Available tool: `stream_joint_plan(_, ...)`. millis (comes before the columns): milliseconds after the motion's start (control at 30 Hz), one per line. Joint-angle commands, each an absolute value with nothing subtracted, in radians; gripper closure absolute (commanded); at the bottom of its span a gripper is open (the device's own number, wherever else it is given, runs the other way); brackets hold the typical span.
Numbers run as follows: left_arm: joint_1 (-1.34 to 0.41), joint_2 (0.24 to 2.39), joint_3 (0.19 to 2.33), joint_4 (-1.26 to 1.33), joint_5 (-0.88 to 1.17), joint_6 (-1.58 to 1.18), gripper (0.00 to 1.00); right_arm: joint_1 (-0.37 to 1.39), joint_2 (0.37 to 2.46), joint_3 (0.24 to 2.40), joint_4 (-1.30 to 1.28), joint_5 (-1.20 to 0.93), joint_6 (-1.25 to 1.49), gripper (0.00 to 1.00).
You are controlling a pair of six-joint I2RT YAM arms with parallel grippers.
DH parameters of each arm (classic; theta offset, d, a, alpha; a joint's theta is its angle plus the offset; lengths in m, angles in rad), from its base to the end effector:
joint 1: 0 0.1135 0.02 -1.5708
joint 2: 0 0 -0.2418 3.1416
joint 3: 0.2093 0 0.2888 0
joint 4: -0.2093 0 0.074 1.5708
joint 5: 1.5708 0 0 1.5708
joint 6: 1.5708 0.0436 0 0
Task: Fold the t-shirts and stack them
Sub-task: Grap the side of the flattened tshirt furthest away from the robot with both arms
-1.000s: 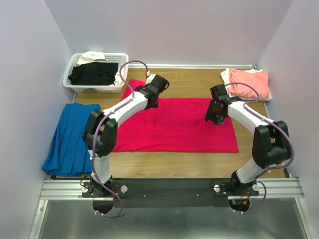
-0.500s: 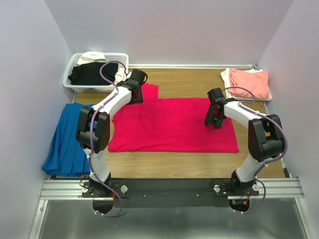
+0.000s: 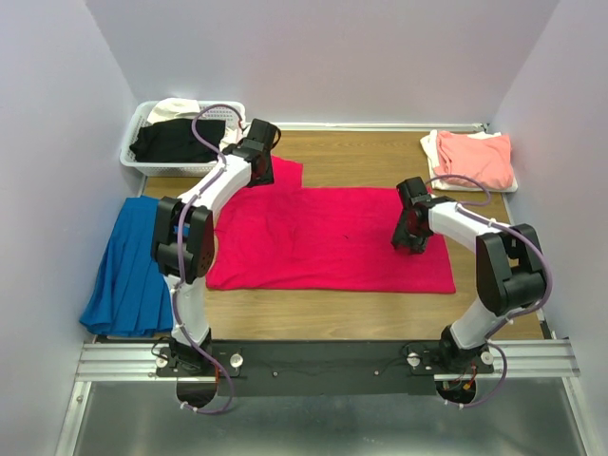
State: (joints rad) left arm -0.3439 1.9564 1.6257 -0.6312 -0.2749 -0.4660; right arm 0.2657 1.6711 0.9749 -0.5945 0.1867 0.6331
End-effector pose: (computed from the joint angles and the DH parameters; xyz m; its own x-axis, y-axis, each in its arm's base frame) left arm 0.4408 -0.1453 0.2074 -0.7700 -0.1836 -0.6110 -0.1877 0.9805 -0.0581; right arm 0.3222 0.0793 0.1067 -0.8709 0.3655 -0.3284 0.3806 0.9245 0.0197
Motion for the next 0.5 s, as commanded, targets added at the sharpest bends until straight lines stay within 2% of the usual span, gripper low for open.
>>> stream_joint_plan(0,-0.327,2.022,1.723,-0.661,-0.261,-0.436,0.51,0.268,1.695,0.877,-0.744,0.268,0.704,0.48)
stream_joint_plan(333,-0.310,2.254,2.011,-0.709,-0.252,-0.434,0.52,0.250,1.672,0.854,-0.779,0.310,0.703,0.48)
stream_joint_plan(467,-0.307,2.405,2.265,-0.744,-0.280,-0.459,0.51,0.250,1.678,0.885,-0.778,0.313,0.700,0.48)
